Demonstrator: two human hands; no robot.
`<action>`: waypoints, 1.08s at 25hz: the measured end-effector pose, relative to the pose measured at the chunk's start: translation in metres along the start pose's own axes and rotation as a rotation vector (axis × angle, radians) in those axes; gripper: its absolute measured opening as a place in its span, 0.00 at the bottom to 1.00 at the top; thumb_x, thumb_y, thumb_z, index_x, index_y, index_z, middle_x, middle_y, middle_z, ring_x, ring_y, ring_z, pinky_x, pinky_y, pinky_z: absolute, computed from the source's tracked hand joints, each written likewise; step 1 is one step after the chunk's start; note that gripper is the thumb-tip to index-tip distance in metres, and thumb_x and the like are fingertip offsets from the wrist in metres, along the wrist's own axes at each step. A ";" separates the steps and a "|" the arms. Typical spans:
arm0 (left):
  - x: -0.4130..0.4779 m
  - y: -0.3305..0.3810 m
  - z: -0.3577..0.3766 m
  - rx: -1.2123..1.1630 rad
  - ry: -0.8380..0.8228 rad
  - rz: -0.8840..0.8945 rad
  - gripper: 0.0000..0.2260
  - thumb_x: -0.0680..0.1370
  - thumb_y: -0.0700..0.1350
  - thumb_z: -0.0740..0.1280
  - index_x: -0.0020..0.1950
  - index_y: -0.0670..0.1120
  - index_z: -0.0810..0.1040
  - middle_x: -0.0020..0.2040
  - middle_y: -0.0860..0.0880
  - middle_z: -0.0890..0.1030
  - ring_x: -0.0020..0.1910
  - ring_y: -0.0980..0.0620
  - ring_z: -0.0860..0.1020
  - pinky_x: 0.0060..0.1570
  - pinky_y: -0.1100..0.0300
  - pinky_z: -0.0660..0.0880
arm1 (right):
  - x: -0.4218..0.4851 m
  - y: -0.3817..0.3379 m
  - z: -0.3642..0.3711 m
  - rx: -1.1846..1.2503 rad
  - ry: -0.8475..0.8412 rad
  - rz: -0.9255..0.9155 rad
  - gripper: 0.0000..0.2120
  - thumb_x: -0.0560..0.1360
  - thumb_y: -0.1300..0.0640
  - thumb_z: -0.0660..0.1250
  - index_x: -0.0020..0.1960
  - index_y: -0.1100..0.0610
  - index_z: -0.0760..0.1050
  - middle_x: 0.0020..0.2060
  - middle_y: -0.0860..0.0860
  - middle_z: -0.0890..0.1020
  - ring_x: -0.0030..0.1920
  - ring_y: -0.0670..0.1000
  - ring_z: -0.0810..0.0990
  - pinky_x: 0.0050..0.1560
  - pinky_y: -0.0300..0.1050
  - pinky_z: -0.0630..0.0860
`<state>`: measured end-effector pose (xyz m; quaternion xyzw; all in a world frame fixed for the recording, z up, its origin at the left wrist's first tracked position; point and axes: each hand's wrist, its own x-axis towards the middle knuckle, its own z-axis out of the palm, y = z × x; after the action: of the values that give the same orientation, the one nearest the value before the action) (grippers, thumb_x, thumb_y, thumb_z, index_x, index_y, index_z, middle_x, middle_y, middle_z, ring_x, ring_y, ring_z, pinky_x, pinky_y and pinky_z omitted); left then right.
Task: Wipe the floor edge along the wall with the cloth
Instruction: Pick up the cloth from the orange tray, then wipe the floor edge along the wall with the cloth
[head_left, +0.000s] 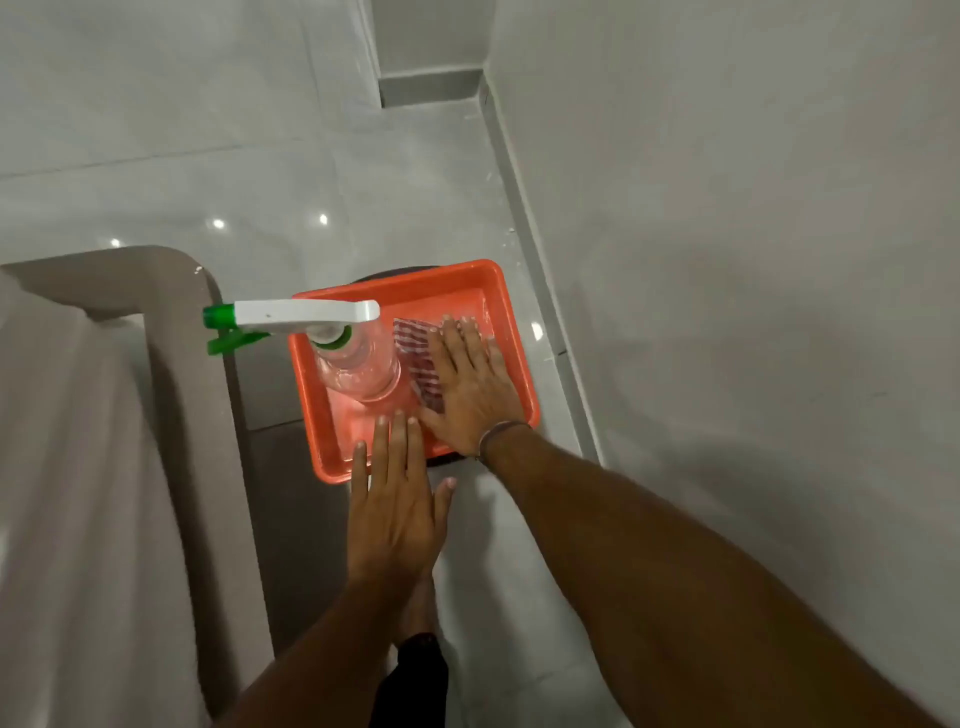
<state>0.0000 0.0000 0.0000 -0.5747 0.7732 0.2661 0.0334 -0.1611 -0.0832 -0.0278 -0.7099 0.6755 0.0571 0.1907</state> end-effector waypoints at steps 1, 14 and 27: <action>0.003 -0.003 0.006 -0.027 -0.028 -0.030 0.38 0.85 0.63 0.48 0.89 0.41 0.54 0.90 0.40 0.55 0.89 0.41 0.50 0.87 0.41 0.46 | 0.011 0.000 0.007 -0.010 -0.021 -0.015 0.50 0.80 0.27 0.56 0.86 0.57 0.39 0.86 0.59 0.43 0.86 0.62 0.41 0.85 0.66 0.43; 0.002 0.001 0.028 0.043 0.045 -0.078 0.37 0.85 0.61 0.56 0.87 0.38 0.59 0.88 0.36 0.61 0.88 0.36 0.56 0.85 0.34 0.57 | 0.035 0.012 -0.003 0.149 0.054 -0.040 0.27 0.84 0.62 0.64 0.82 0.59 0.64 0.81 0.62 0.68 0.82 0.65 0.64 0.79 0.65 0.69; -0.149 0.060 0.126 0.159 0.015 -0.064 0.39 0.86 0.66 0.49 0.88 0.39 0.54 0.89 0.38 0.55 0.89 0.38 0.51 0.85 0.35 0.56 | -0.286 0.062 0.012 0.903 0.326 0.391 0.19 0.87 0.57 0.62 0.78 0.54 0.71 0.69 0.46 0.78 0.69 0.45 0.77 0.71 0.37 0.75</action>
<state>-0.0355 0.1983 -0.0319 -0.5966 0.7733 0.1984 0.0813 -0.2431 0.1885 0.0457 -0.4169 0.7739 -0.3167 0.3562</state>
